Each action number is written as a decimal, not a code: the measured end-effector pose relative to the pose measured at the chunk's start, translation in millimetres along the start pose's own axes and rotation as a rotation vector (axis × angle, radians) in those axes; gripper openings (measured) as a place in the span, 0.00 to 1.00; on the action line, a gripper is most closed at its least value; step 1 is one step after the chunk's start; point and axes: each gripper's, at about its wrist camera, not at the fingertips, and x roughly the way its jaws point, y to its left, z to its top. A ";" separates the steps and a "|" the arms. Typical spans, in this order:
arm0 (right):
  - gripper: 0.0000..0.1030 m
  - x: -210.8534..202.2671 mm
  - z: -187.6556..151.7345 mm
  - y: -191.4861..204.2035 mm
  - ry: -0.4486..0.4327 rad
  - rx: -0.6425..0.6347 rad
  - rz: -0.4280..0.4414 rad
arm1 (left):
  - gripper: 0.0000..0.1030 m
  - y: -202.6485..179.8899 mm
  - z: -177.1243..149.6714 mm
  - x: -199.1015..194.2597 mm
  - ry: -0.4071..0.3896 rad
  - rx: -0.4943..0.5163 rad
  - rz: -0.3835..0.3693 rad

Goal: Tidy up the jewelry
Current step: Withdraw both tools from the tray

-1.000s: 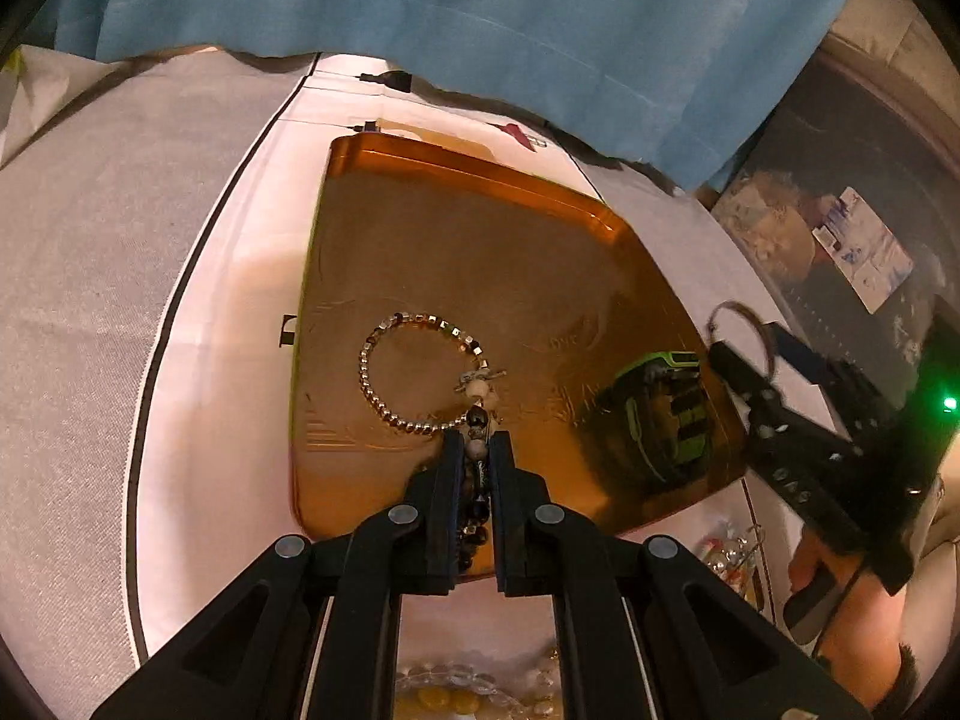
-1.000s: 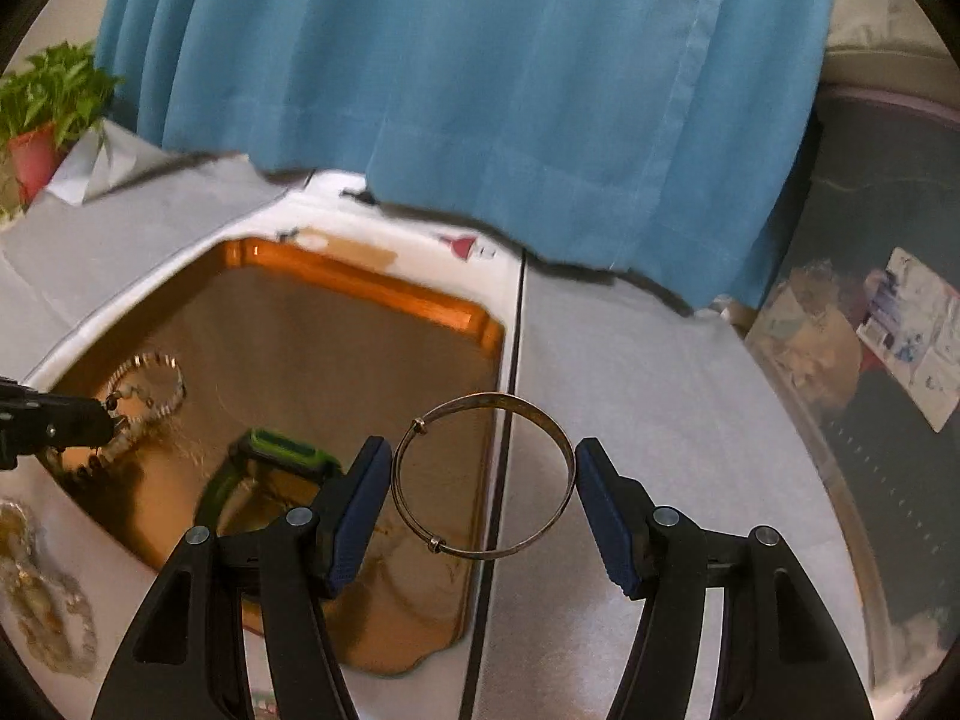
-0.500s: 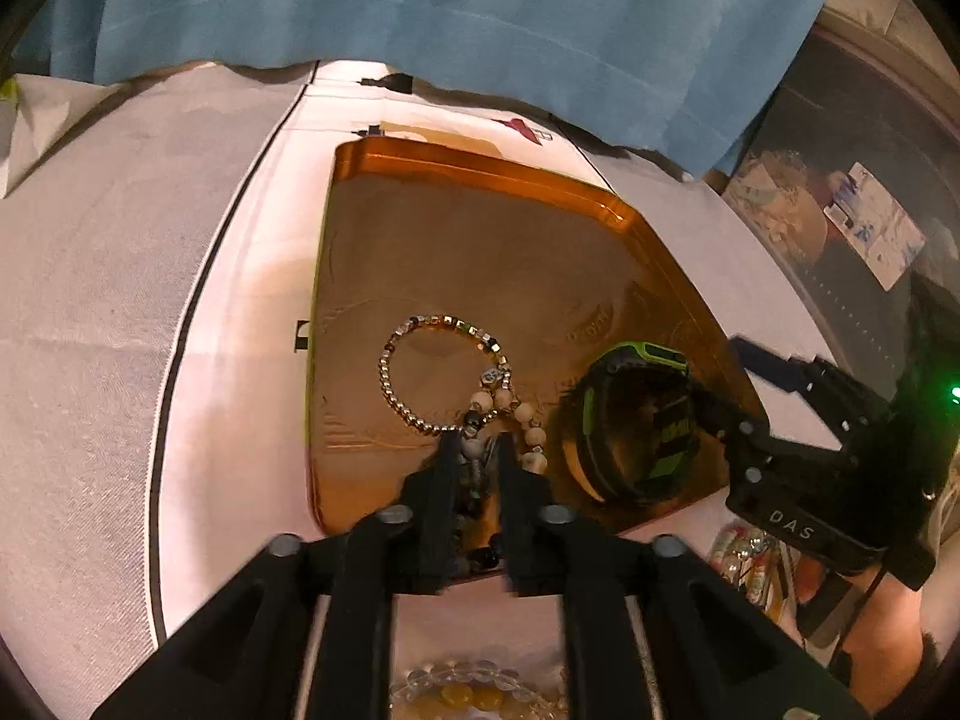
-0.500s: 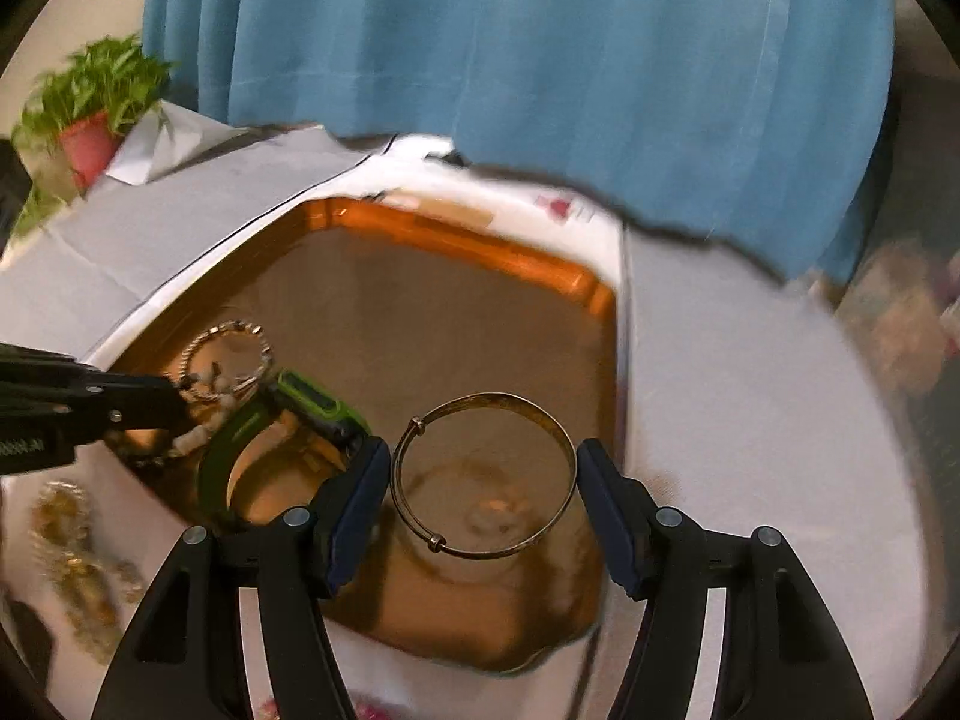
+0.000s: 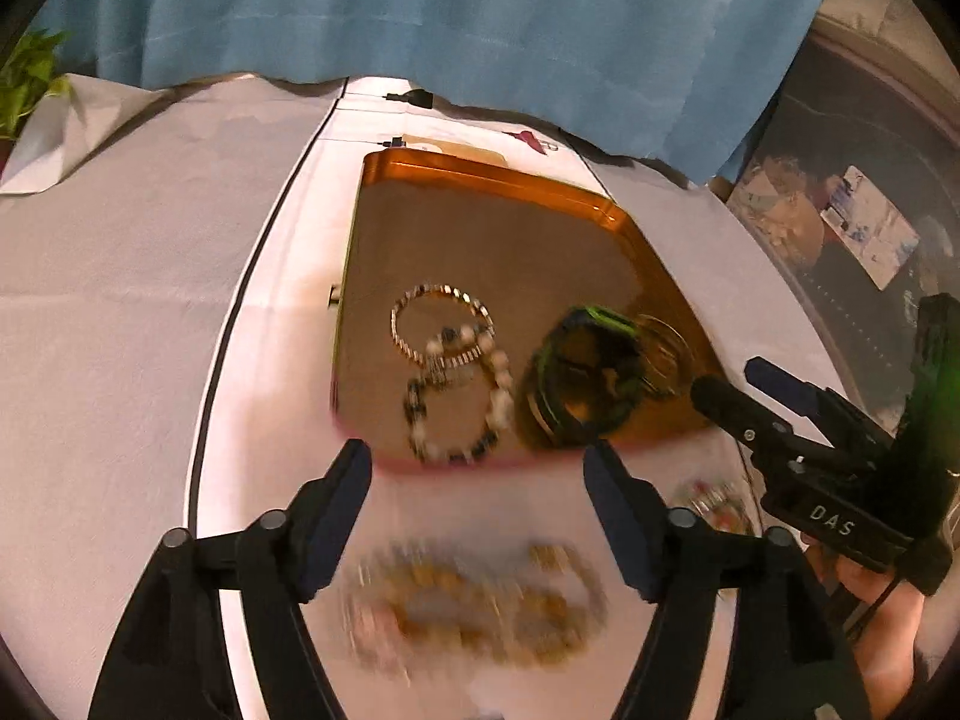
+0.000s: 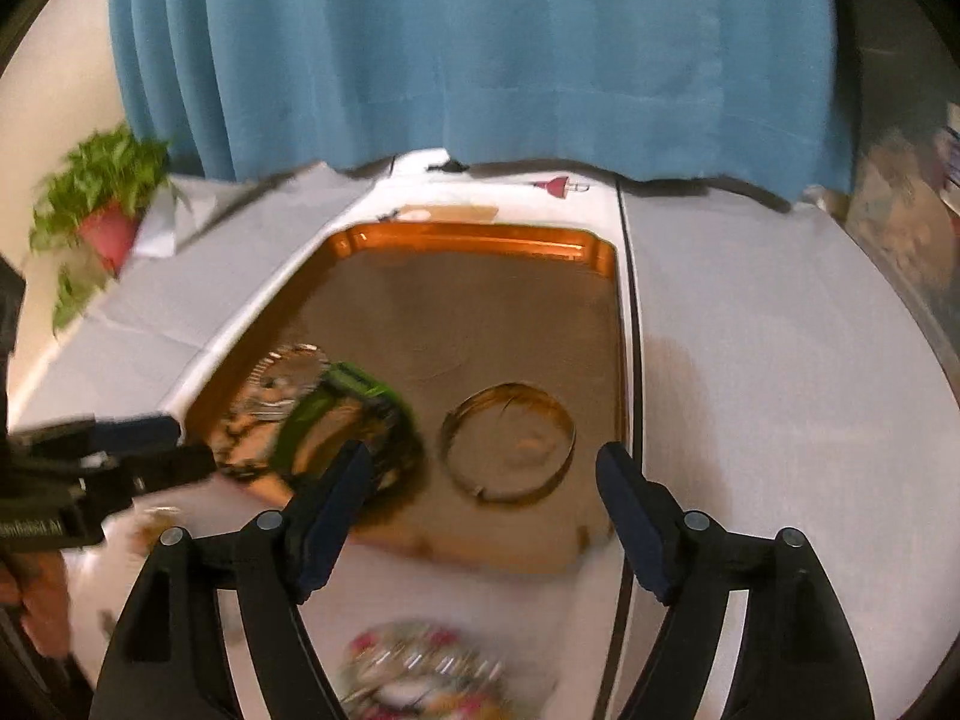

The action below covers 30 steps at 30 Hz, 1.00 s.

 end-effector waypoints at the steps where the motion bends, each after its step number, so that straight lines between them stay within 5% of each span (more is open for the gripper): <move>1: 0.84 -9.7 -3.2 2.9 -0.013 0.007 -0.007 | 0.68 -3.0 -5.2 -6.6 -0.004 0.003 -0.002; 6: 0.94 -68.0 -27.9 19.4 -0.076 0.035 -0.002 | 0.76 -21.7 -37.3 -50.5 -0.033 0.052 0.029; 10: 0.96 -118.1 -60.6 29.3 -0.078 0.104 0.093 | 0.81 -25.9 -68.3 -89.6 -0.064 0.043 0.023; 23: 1.00 -261.5 -120.4 67.3 -0.169 0.021 -0.019 | 0.99 -68.1 -116.3 -218.9 -0.277 0.149 -0.015; 30: 1.00 -283.6 -140.9 79.8 -0.185 -0.018 -0.033 | 0.99 -67.7 -144.7 -240.5 -0.301 0.191 0.074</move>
